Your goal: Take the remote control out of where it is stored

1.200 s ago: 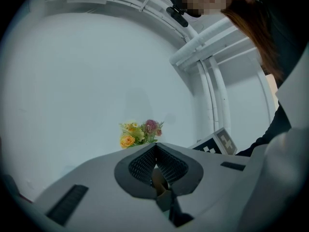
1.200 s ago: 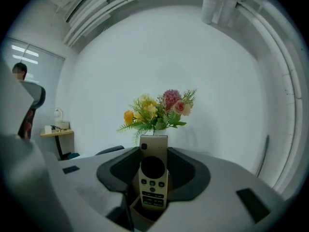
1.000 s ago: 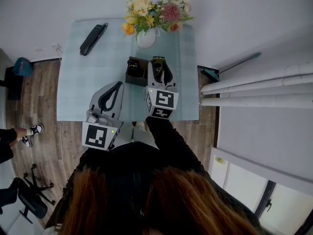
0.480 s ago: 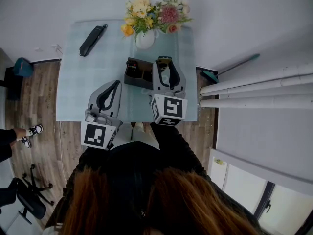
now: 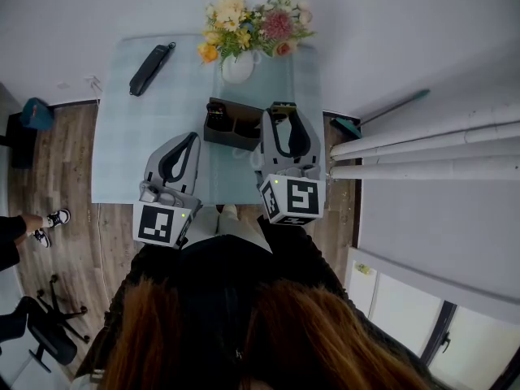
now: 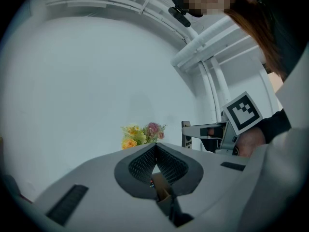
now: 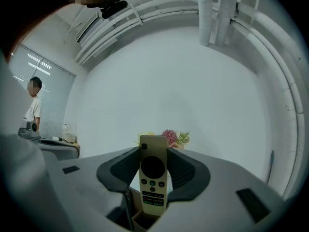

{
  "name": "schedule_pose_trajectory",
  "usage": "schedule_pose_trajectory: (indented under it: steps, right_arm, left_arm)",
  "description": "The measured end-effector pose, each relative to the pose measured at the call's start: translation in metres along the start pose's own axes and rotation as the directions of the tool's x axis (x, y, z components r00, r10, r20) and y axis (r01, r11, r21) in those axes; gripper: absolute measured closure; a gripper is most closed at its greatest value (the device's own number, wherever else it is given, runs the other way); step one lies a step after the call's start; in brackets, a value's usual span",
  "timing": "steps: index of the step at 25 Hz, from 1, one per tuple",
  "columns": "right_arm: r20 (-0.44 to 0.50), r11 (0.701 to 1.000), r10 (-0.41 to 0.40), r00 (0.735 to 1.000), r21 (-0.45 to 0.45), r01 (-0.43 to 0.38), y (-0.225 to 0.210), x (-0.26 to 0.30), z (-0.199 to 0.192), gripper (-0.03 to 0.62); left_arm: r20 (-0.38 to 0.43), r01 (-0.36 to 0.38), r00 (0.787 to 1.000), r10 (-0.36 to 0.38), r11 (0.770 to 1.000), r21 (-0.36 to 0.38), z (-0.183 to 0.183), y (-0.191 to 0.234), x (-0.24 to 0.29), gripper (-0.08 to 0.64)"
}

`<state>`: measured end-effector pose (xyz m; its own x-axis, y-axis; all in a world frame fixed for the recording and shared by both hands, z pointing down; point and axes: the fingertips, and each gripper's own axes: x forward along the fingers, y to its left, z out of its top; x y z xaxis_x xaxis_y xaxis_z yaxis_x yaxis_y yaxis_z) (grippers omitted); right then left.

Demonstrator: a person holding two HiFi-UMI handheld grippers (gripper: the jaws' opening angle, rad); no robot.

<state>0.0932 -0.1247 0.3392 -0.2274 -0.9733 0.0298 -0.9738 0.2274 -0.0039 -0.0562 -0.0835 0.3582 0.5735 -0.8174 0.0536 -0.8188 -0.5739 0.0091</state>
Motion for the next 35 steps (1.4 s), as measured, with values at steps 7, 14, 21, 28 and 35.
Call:
schedule_pose_trajectory:
  steps: [7,14,21,28,35]
  right_arm:
    - [0.000,1.000,0.008,1.000,-0.013,-0.008,-0.004,-0.018,0.005,0.405]
    - [-0.021,1.000,0.019,1.000,-0.022,-0.020,-0.008,-0.044,0.002,0.405]
    - [-0.052,0.998,0.023,0.998,-0.049,-0.026,-0.013,-0.058,-0.010,0.405]
    - [-0.095,0.999,0.021,0.995,-0.035,-0.024,-0.017,-0.066,-0.027,0.405]
    - [-0.207,1.000,0.010,0.978,-0.025,-0.016,-0.024,-0.071,-0.072,0.405]
  left_arm:
    - [-0.003,-0.009,1.000,0.009,1.000,-0.004,0.001,0.003,0.002,0.555]
    - [-0.012,-0.022,1.000,0.022,1.000,0.004,0.002,0.005,0.002,0.555]
    - [-0.007,-0.012,1.000,0.012,1.000,0.012,0.003,0.003,0.002,0.555]
    - [-0.009,-0.001,1.000,0.001,1.000,0.018,0.002,-0.001,0.000,0.555]
    - [-0.018,-0.003,1.000,0.003,1.000,0.014,0.000,-0.003,0.000,0.555]
